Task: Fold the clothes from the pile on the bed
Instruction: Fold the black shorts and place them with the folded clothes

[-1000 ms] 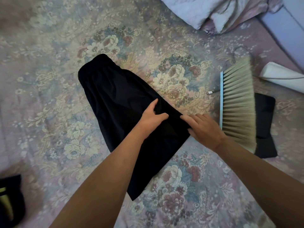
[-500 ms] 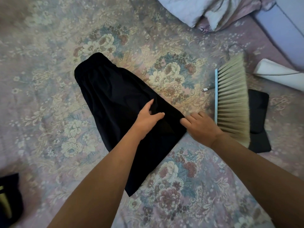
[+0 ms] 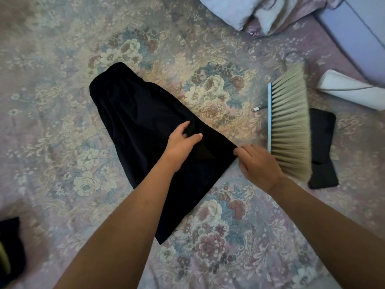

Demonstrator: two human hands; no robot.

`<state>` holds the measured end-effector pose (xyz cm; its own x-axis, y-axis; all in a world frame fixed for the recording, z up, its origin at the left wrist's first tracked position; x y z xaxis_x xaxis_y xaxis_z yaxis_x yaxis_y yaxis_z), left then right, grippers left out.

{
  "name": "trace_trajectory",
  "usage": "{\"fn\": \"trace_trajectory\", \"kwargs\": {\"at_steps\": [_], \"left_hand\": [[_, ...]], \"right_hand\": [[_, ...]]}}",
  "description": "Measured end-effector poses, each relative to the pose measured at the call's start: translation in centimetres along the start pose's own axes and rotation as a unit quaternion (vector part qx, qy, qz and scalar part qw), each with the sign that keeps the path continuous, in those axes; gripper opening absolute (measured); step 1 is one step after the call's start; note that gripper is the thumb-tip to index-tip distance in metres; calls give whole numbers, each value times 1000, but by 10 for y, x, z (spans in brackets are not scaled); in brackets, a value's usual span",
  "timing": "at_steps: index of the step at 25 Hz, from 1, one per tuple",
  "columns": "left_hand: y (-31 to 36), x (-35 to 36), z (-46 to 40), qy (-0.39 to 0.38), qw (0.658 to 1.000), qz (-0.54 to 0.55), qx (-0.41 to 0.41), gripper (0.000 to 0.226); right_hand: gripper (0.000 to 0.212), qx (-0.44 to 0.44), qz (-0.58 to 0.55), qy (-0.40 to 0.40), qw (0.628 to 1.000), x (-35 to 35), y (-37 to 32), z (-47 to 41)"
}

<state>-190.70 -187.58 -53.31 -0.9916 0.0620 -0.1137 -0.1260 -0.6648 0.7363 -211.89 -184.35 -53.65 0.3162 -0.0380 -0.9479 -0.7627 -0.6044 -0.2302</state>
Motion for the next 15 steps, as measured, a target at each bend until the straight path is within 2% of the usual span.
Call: {"fn": "trace_trajectory", "kwargs": {"at_steps": [2,3,5,6,7,8,9,10,11,12,13,14,15], "left_hand": [[6,-4,1,16,1000,12,-1,60],[9,-5,2,20,1000,12,-1,59],[12,-5,3,22,1000,12,1,59],[14,-2,4,23,1000,7,8,59],[18,2,4,24,999,-8,19,59],[21,10,3,27,999,-36,31,60],[24,19,1,31,997,-64,40,60],[26,29,-2,30,995,-87,45,61],[27,39,-5,22,993,-104,44,63],[24,48,-9,-3,993,-110,31,65],[22,57,-10,-39,993,-113,12,66],[18,60,-11,-64,992,-110,-4,63],[15,57,-10,-65,993,-102,-2,58]], "right_hand": [[38,3,42,-6,999,-2,-7,0],[44,-26,60,-46,997,-1,-11,0],[57,-52,69,-219,972,8,-14,-3],[62,-20,61,-317,946,12,-12,-1],[62,16,38,-354,934,14,-13,-1],[55,44,4,-311,949,16,-13,-3],[45,105,-52,-203,972,8,-14,-7],[38,211,-149,-93,962,-1,-12,-8],[34,303,-260,-27,916,-7,-10,-8],[32,366,-369,-22,854,-6,-14,-9],[37,395,-436,-46,807,-3,-20,-11],[45,407,-443,-65,796,0,-24,-15],[47,412,-419,-76,805,3,-28,-18]]}}
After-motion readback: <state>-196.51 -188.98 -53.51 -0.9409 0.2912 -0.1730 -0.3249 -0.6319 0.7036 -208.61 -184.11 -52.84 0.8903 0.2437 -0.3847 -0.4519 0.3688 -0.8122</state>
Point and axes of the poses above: each hand's wrist, its own z-axis away from the middle knuckle, its own x-axis out of the palm, y = z × x, the point moved 3 cm from there along -z, towards the middle knuckle, and after that the axes turned 6 degrees about -z, right-handed, at the moved point
